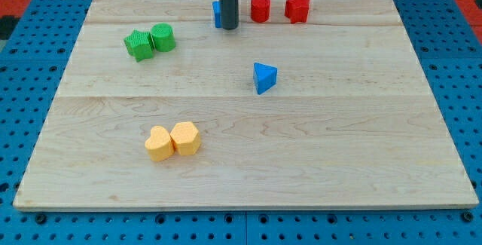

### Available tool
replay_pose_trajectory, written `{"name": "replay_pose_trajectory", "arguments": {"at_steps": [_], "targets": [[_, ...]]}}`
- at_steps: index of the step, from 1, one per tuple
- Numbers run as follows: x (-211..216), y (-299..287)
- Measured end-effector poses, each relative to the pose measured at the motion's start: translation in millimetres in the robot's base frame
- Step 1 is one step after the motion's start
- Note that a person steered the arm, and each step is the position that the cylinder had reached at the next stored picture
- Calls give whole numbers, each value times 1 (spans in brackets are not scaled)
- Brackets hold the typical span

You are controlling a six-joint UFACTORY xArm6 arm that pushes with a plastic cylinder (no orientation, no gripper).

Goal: Move the blue triangle to the left of the blue cube

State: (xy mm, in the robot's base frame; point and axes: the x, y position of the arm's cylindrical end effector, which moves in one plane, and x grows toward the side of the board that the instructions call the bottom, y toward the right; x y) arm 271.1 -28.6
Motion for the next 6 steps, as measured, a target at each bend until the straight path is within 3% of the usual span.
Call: {"name": "replay_pose_trajectory", "arguments": {"at_steps": [2,3,5,6], "targets": [[-14,-11],[24,19],[99,139],[152,130]]}}
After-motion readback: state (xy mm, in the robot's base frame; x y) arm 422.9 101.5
